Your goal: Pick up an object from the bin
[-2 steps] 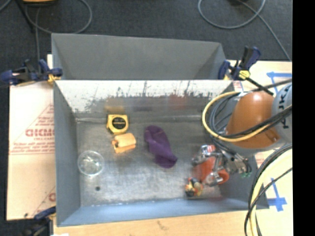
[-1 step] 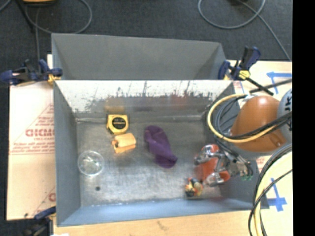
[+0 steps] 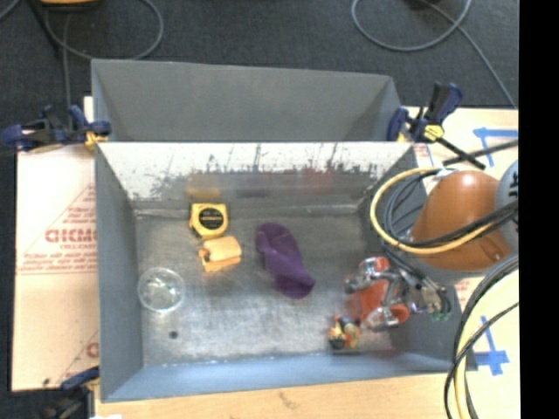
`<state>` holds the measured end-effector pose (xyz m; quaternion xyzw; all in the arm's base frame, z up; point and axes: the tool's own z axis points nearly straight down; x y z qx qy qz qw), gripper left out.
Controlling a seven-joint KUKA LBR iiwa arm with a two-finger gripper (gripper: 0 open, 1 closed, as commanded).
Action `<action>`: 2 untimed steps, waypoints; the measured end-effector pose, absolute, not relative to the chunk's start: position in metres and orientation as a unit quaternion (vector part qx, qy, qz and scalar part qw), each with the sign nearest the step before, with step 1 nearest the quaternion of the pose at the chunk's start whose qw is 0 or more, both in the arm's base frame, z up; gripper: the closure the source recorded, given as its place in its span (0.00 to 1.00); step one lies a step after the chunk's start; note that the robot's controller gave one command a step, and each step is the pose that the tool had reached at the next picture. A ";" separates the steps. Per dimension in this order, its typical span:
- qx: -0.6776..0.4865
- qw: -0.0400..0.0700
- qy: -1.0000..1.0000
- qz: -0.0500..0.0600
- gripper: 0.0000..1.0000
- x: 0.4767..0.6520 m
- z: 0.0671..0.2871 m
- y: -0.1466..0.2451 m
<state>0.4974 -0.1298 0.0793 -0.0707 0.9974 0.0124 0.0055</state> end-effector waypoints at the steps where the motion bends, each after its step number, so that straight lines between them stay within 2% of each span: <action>1: -0.090 0.003 0.996 0.011 1.00 0.501 0.078 -0.128; 2: -0.038 -0.011 0.999 0.019 1.00 0.507 0.076 -0.133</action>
Offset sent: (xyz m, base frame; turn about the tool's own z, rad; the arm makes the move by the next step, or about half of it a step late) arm 0.0167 -0.0309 -0.0088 0.1557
